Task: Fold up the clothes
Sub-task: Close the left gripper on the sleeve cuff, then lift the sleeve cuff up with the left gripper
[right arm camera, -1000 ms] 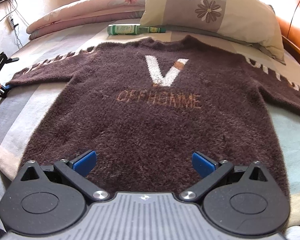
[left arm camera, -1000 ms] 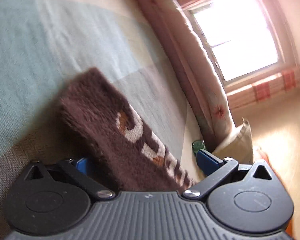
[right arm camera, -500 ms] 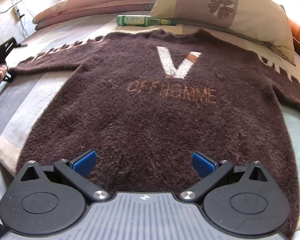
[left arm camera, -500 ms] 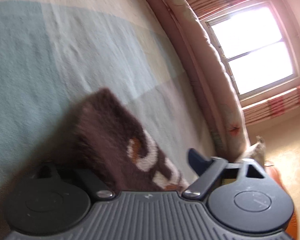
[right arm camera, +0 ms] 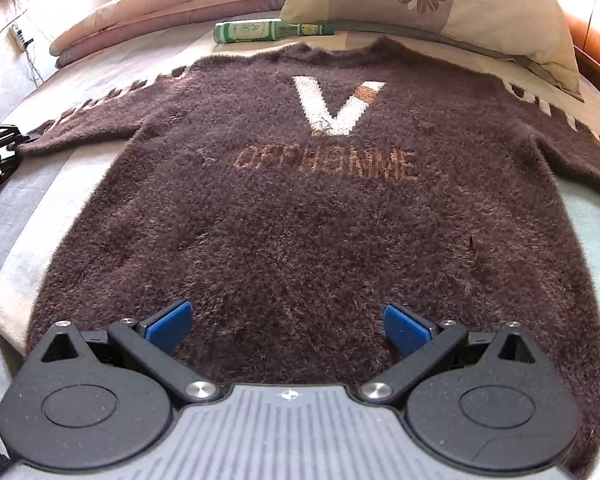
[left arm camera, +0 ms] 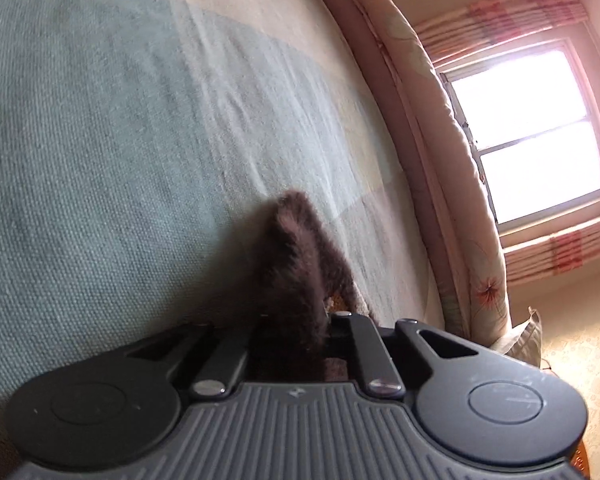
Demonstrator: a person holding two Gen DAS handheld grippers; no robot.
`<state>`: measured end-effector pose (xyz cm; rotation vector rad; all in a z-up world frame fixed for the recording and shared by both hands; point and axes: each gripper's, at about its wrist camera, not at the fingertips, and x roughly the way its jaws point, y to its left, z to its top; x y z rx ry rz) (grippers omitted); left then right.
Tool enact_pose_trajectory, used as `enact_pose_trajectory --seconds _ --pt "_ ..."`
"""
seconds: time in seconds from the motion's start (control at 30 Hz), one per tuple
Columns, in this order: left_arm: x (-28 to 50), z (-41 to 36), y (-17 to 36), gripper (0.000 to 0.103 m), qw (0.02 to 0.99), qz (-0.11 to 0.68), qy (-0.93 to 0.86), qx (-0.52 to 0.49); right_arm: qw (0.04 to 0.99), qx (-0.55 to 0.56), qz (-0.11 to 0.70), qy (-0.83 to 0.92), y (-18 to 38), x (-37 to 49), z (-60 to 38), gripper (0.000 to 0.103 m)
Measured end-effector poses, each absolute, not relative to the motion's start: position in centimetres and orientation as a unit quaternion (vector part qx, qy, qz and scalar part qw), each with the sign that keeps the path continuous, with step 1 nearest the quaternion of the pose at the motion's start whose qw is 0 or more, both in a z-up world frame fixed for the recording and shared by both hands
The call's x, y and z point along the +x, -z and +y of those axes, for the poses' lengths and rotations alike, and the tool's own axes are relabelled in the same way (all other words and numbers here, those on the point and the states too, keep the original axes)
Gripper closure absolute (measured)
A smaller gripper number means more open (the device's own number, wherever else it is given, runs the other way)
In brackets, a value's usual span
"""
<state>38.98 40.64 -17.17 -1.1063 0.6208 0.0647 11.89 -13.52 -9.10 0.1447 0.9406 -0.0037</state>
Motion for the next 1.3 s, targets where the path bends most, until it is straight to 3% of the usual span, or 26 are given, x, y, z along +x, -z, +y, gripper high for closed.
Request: enact_pose_trajectory --seconds 0.37,0.63,1.3 --pt "39.5 40.4 17.2 0.092 0.807 0.272 -0.033 -0.523 0.888 0.06 0.456 0.006 9.3 11.9 -13.7 0.0" --pt "39.4 38.9 14.5 0.098 0.843 0.287 -0.044 -0.454 0.89 0.053 0.453 0.006 9.1 11.6 -13.8 0.0" --pt "38.6 26.5 -0.4 0.098 0.916 0.288 0.038 -0.278 0.907 0.06 0.413 -0.055 5.3 8.0 -15.1 0.0"
